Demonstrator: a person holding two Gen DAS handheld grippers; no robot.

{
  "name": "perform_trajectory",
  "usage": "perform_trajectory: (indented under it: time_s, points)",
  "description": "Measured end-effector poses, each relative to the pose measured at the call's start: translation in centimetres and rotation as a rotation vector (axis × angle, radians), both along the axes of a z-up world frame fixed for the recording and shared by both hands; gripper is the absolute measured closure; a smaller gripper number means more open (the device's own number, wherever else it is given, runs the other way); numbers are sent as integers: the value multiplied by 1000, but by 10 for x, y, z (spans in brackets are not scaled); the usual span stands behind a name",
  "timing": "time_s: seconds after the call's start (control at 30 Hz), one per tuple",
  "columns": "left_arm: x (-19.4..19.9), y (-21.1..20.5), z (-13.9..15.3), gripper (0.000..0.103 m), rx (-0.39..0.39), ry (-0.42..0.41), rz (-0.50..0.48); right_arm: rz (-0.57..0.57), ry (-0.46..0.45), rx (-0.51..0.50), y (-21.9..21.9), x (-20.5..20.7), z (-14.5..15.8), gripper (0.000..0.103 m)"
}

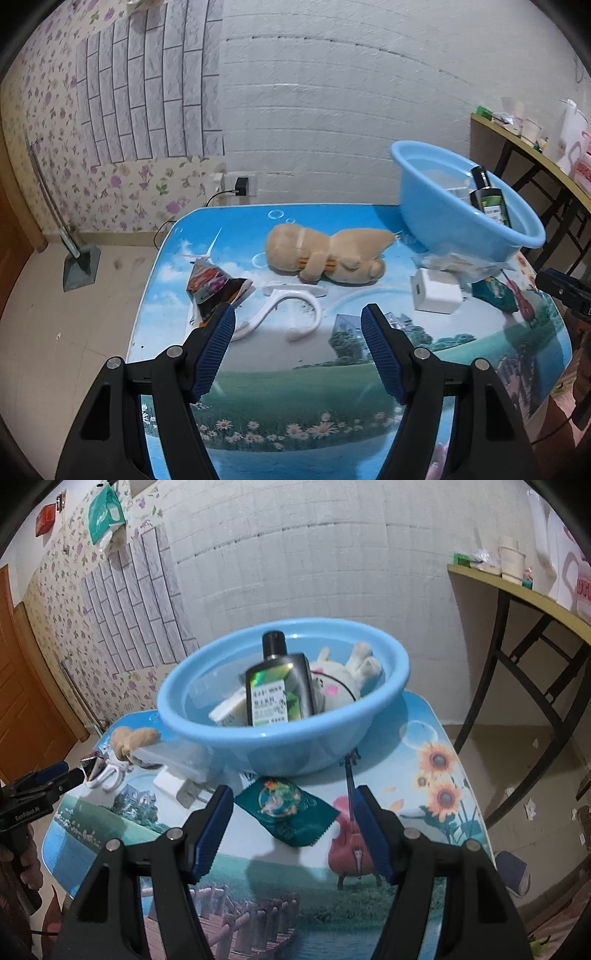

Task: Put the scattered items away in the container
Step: 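Move left tool to the white hook while right tool reaches the green snack packet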

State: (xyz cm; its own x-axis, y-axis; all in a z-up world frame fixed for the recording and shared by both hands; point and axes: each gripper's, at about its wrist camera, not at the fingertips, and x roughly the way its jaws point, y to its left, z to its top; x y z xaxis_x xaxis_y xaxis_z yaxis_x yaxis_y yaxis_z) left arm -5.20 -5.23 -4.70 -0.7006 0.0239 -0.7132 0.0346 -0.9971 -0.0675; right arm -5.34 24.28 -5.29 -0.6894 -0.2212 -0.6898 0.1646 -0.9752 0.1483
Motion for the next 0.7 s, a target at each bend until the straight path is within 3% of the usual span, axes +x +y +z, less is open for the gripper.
perform_trajectory:
  time_s: [0.7]
  points:
    - [-43,5,-32,32,-62,-128,-77,64,-154,60,-16,-29,-39,36]
